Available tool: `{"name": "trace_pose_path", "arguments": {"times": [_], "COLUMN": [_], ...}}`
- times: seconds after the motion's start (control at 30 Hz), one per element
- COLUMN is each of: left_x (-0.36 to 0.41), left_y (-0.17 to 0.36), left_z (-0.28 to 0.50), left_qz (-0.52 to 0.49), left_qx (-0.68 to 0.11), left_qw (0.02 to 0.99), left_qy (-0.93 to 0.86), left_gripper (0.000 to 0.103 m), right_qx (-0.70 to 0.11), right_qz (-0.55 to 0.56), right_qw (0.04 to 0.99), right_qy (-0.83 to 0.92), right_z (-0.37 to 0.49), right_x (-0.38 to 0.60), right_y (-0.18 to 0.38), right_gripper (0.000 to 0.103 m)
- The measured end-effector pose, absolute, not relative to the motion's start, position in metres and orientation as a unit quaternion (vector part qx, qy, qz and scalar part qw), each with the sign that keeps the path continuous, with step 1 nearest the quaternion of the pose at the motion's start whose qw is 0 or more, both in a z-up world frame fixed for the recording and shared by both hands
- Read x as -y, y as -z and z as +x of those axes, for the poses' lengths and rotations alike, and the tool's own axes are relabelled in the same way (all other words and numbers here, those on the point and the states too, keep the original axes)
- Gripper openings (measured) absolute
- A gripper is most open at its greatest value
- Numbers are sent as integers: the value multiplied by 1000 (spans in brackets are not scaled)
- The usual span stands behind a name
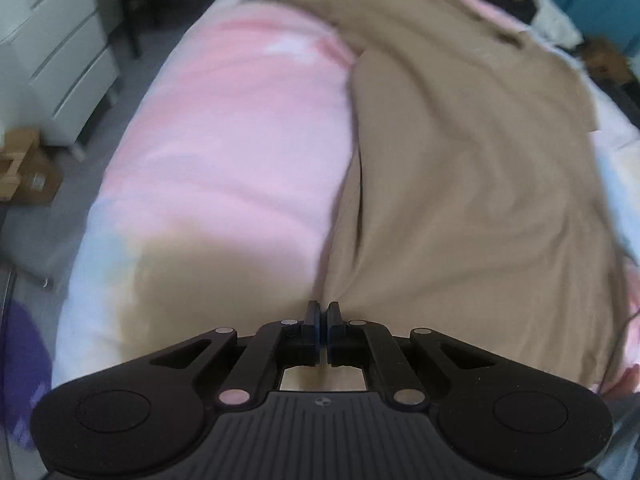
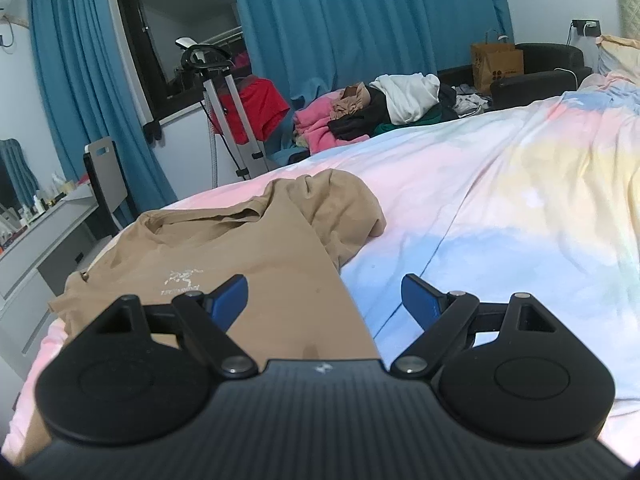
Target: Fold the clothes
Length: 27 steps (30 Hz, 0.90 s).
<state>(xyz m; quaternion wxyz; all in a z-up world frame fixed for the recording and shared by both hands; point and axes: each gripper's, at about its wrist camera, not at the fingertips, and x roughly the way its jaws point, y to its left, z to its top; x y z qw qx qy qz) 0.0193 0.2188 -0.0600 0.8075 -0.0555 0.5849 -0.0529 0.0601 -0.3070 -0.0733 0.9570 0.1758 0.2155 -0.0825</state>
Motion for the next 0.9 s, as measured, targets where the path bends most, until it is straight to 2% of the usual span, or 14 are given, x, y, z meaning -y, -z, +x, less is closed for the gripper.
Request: {"name": "trace_pose_path", "arguments": {"times": [0.1,0.2,0.27,0.4,0.47,0.53,0.7,0.77,0.8,0.9], "left_x": [-218,-197,-183,-143,-122,-98,-11,11,13,10], "left_y": [51,41,33,11,-1,-14,-13,-4,4,28], "left_z": [14,11,8,0,1,4,25,31,34,41], "left_qz": [-44,-21,-4,-16,-16,-16,-23,-36,-36,-30], "left_qx": [-573,-552,-534,-466,-414,-357,-262,-236,-234,-237], "left_qw": [816,831,843,883,909,933,963,968,969,969], "left_qy": [54,61,62,56,48,47,59,74,74,67], "left_gripper": [6,20,46,60,81,94,102,102,102,102], "right_qx": [-216,-215,-212,-206,-204,-200,-198,-195,-190,-183], "right_qz": [176,180,185,190,190,188,186,191,189,183], "right_qw": [957,957,957,958,958,960,961,961,962,965], "right_qy": [80,75,73,68,65,63,58,54,52,43], "right_z": [61,60,59,59,60,60,61,61,62,66], "right_x": [307,308,309,307,306,305,306,307,307,304], "right_y": [74,73,71,69,68,67,67,68,68,71], "right_gripper": [85,85,85,85,85,85,86,94,103,103]}}
